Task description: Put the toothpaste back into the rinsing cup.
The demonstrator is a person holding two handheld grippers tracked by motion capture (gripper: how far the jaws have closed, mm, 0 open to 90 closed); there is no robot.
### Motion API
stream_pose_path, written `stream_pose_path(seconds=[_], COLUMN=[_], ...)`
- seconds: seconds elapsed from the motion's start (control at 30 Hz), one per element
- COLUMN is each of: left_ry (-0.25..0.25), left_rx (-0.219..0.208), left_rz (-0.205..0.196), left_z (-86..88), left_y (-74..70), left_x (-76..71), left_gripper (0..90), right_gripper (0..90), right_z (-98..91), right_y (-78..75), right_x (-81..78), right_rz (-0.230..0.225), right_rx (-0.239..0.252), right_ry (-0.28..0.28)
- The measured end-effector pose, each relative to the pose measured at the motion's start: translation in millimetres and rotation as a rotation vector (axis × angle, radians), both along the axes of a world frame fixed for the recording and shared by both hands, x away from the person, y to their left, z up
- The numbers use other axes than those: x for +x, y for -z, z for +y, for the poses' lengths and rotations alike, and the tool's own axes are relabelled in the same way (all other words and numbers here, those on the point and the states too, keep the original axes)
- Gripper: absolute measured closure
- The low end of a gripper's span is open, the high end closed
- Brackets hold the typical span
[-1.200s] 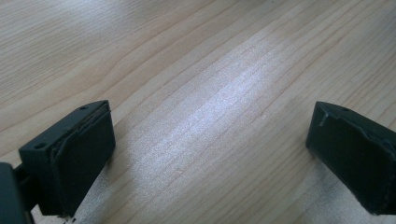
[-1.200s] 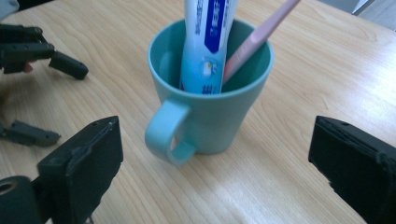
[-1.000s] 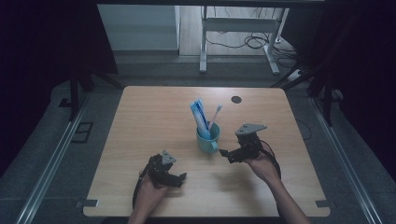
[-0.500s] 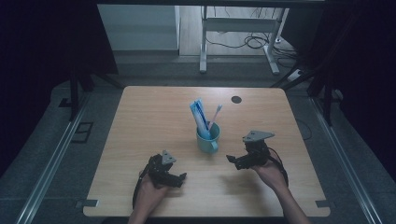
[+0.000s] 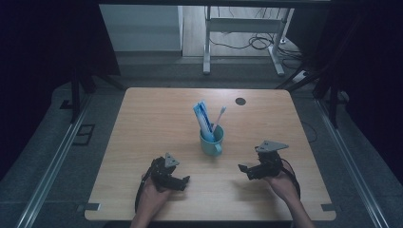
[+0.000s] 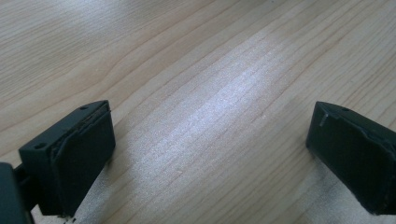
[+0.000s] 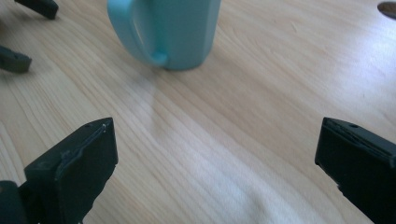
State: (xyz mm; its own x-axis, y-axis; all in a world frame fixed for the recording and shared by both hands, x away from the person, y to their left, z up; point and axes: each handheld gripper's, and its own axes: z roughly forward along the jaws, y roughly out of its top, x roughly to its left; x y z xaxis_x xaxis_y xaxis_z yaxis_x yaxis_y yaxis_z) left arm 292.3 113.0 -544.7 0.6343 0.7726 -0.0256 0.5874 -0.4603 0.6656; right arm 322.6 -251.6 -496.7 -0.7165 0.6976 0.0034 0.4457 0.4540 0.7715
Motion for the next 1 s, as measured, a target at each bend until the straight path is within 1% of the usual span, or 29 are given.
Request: stream_pose_path(seconds=[0.1, 0.4, 0.7, 0.77, 0.83, 0.87, 1.0], left_ry=[-0.002, -0.006, -0.005, -0.005, -0.005, -0.005, -0.005], left_rx=[0.0, -0.003, -0.001, -0.001, -0.001, -0.002, -0.002], left_rz=[0.0, -0.001, -0.003, -0.003, -0.003, -0.002, -0.003], left_z=[-0.1, -0.4, -0.4, -0.4, -0.4, -0.5, -0.5], left_y=[0.0, 0.1, 0.1, 0.1, 0.1, 0.1, 0.1], left_x=[-0.2, -0.5, -0.5, -0.6, -0.7, -0.8, -0.8], left_gripper=[1.4, 1.5, 1.6, 1.6, 1.6, 1.6, 1.7], right_gripper=[0.0, 0.0, 0.0, 0.0, 0.0, 0.5, 1.1], right_z=[-4.1, -14.5, -21.9, -21.9, -21.1, -20.3, -20.5], right_y=[6.1, 26.8, 44.4, 46.1, 46.0, 46.5, 46.7], right_x=[-3.6, -14.0, -22.8, -23.9, -25.7, -26.0, -26.5], right_rz=[0.004, 0.037, 0.068, 0.077, 0.064, 0.066, 0.068], right_rx=[-0.011, -0.024, -0.033, -0.049, -0.063, -0.073, -0.073], right_ry=[0.006, 0.025, 0.027, 0.024, 0.023, 0.023, 0.022])
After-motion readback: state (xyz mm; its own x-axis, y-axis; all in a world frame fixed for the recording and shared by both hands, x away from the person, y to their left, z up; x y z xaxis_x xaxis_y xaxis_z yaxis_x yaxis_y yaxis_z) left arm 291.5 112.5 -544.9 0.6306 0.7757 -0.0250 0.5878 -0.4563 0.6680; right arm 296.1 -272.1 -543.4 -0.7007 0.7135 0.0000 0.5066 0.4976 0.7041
